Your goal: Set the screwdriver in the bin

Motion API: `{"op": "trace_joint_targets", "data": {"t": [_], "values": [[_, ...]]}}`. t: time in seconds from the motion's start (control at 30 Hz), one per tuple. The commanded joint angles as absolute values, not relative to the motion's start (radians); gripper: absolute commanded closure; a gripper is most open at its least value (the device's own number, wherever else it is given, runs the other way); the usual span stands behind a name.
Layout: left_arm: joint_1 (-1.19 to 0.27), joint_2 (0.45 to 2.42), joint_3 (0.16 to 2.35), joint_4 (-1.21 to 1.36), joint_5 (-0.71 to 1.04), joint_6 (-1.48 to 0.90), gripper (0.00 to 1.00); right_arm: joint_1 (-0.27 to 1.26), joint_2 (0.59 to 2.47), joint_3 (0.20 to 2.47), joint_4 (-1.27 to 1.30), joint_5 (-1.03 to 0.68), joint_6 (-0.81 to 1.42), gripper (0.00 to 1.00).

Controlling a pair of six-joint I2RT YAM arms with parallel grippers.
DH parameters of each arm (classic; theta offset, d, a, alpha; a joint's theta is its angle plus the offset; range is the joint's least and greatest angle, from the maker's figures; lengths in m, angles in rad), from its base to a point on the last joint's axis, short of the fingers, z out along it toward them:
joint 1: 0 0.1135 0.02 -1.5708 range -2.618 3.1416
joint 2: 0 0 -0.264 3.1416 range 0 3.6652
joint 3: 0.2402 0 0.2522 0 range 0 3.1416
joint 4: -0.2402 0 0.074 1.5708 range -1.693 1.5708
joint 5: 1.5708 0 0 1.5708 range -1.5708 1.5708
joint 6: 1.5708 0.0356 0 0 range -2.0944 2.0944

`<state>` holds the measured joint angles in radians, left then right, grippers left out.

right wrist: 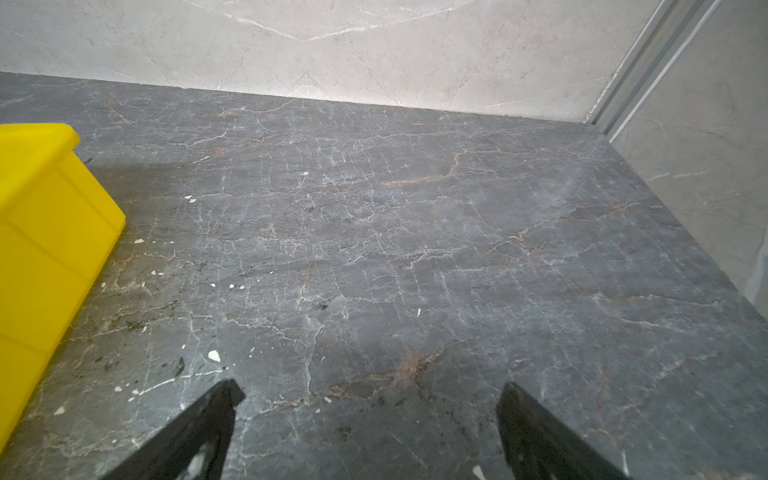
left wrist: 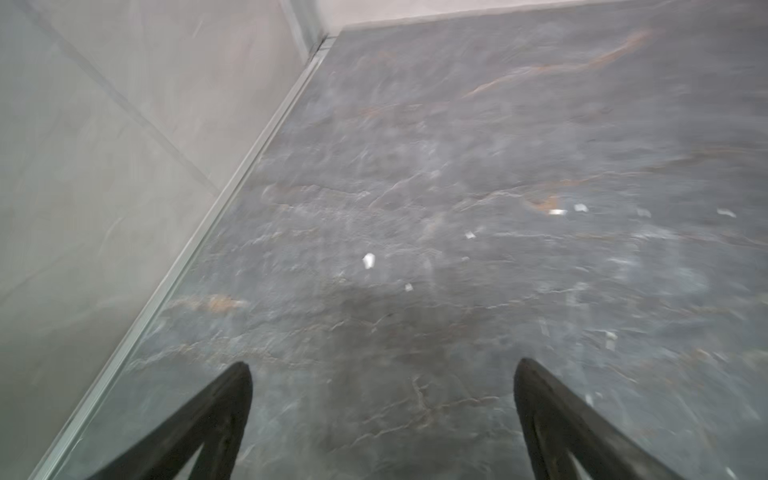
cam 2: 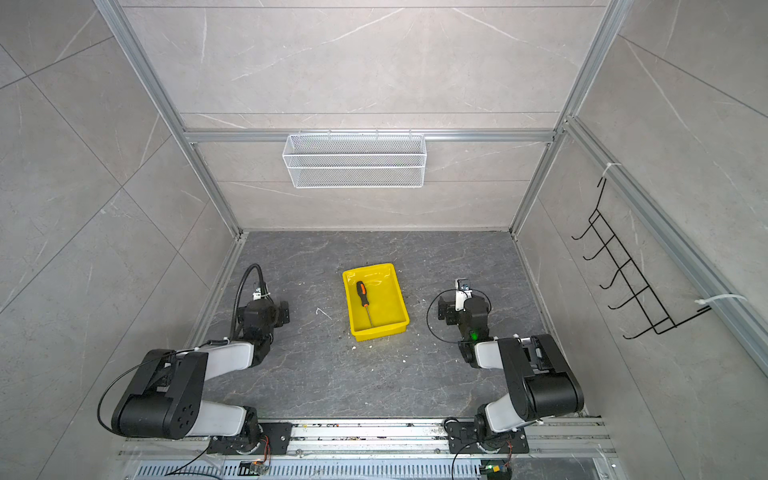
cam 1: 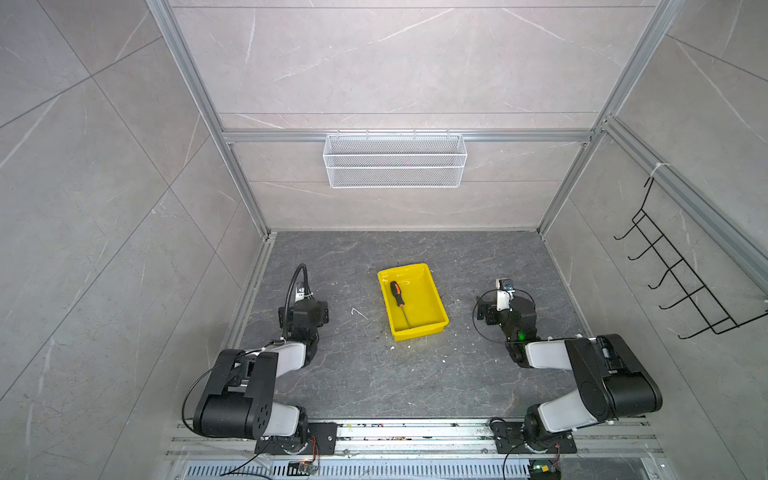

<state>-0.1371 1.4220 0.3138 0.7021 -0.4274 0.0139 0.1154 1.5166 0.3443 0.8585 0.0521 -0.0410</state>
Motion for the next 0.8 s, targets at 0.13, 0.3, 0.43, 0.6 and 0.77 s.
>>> {"op": "trace_joint_targets", "data": {"t": [0.13,0.3,0.43,0.6,0.77], "values": [[-0.113,1.441,0.263,1.005,-0.384,0.055,0.0,0.109,1.517,0.365,0.87,0.04,-0.023,0.0],[-0.048,1.471,0.29,0.957,-0.257,0.022,0.0,0.109,1.517,0.363,0.87,0.04,-0.023,0.0],[-0.025,1.498,0.333,0.899,-0.261,-0.002,0.0,0.109,1.517,0.365,0.87,0.04,-0.023,0.0],[-0.025,1.51,0.327,0.933,-0.266,0.002,0.0,0.109,1.517,0.365,0.87,0.038,-0.023,0.0],[-0.023,1.503,0.331,0.908,-0.261,0.0,0.0,0.109,1.517,0.364,0.869,0.039,-0.023,0.0]]}}
